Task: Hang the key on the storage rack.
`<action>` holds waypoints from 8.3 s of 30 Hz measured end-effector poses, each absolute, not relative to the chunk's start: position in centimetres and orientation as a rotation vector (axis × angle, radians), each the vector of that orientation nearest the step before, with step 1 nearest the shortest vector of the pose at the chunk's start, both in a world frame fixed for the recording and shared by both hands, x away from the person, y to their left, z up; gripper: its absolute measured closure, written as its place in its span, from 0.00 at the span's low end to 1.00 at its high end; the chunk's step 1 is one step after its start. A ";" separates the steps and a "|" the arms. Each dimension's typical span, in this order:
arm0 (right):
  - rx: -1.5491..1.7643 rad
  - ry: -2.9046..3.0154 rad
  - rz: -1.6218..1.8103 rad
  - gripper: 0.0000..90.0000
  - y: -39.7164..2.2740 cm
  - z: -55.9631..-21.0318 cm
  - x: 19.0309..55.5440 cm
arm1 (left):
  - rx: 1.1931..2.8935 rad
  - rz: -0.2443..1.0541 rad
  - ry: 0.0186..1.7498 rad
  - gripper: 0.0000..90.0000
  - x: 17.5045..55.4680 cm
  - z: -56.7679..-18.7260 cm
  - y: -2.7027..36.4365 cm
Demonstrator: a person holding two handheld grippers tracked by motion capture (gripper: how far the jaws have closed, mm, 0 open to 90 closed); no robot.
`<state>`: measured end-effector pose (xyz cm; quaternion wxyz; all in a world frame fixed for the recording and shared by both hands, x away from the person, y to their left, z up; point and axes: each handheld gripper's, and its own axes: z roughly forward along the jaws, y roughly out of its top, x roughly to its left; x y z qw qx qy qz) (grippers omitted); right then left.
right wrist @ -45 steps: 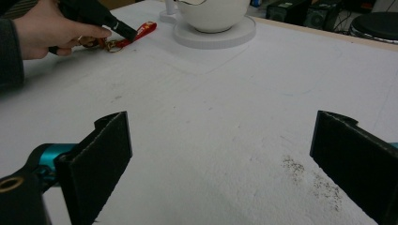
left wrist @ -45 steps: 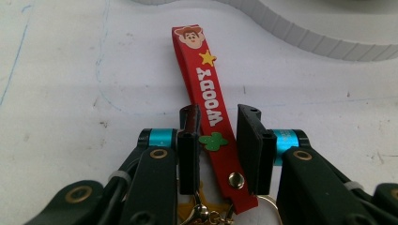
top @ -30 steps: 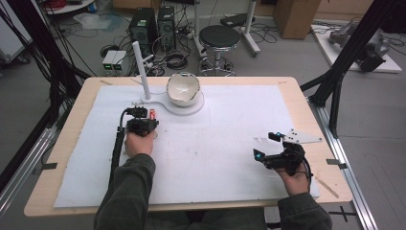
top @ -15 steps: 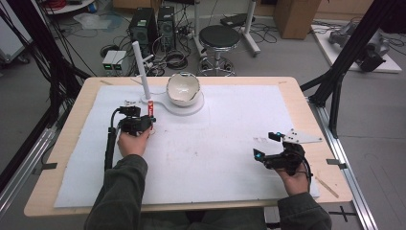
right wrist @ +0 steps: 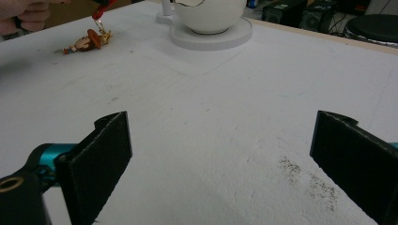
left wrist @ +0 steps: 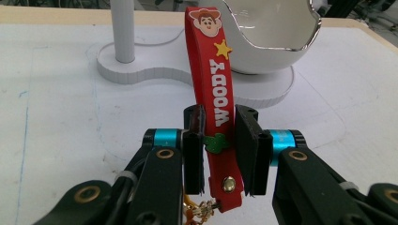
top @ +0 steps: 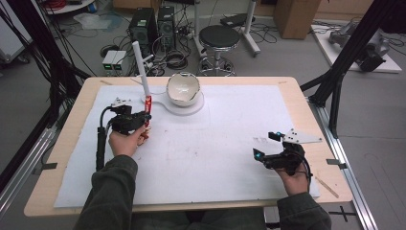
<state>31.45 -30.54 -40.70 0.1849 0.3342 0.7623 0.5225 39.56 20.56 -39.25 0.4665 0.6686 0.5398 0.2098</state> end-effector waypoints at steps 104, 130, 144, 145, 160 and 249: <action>0.947 2.140 1.514 0.06 -30.8 -40.7 31.6 | 1.698 0.846 1.395 0.80 44.8 -34.3 21.3; 0.948 2.129 1.527 0.06 -30.9 -40.7 31.7 | 1.794 0.957 1.388 0.90 45.8 -34.1 18.1; 0.943 2.126 1.534 0.06 -31.1 -40.7 31.6 | 1.734 0.966 1.394 0.90 46.2 -33.8 19.1; 0.947 2.131 1.533 0.06 -31.0 -40.7 31.6 | 1.727 0.970 1.395 0.91 46.2 -33.7 19.2; 0.938 2.141 1.551 0.06 -31.0 -40.9 32.2 | 1.754 0.945 1.398 0.93 48.4 -33.8 18.6; 0.981 2.009 1.478 0.06 -32.4 -39.8 30.7 | 1.704 0.747 1.040 0.36 32.6 -35.5 23.6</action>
